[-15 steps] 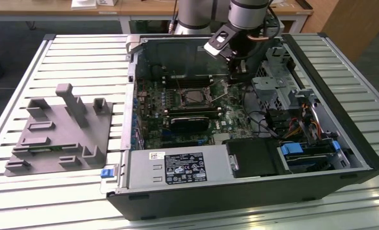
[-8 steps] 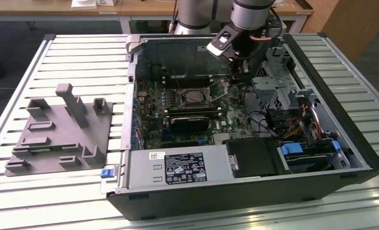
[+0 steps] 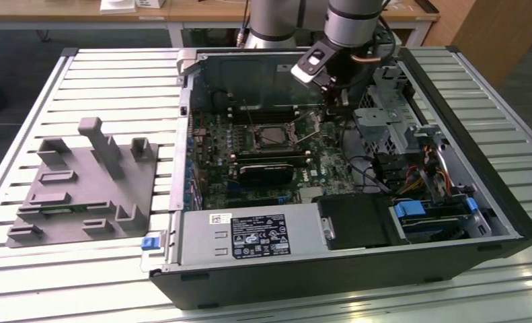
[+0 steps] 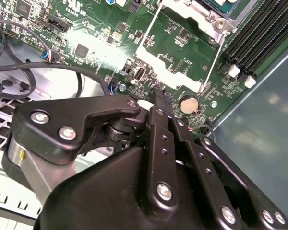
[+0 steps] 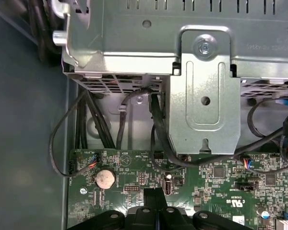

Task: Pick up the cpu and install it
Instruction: 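Close the cpu cover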

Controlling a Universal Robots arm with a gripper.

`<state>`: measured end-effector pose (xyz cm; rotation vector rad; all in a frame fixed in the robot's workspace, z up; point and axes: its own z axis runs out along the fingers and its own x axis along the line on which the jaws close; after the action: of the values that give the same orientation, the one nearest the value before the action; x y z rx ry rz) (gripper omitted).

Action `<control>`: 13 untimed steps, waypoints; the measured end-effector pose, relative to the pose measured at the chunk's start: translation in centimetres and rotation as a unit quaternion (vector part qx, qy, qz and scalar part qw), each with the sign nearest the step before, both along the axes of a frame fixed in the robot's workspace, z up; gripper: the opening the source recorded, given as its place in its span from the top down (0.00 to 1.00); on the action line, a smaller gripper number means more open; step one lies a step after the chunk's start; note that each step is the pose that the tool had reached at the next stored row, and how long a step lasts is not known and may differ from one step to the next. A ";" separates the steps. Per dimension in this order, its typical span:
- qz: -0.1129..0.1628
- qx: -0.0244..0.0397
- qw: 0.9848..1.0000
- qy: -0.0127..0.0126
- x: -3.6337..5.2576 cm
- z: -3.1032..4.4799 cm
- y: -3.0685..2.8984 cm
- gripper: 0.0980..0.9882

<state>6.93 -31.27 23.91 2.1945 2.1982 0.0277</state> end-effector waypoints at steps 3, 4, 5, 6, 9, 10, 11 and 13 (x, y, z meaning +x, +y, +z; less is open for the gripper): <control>0.000 0.000 1.000 0.000 0.00 -0.11 0.00 0.99; 0.000 0.000 1.000 0.000 -0.02 -0.11 0.00 0.99; 0.000 0.000 1.000 0.000 -0.04 -0.12 0.00 0.99; 0.000 0.000 1.000 0.000 -0.06 -0.12 0.00 0.99; 0.000 0.000 1.000 0.001 -0.16 -0.12 0.00 0.99; 0.000 0.000 1.000 0.001 -0.19 -0.12 0.00 0.99; 0.000 0.000 1.000 0.002 -0.23 -0.12 0.00 0.99; 0.000 0.000 1.000 0.002 -0.38 -0.11 0.00 0.99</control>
<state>6.55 -31.26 23.79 2.1963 2.2001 0.0233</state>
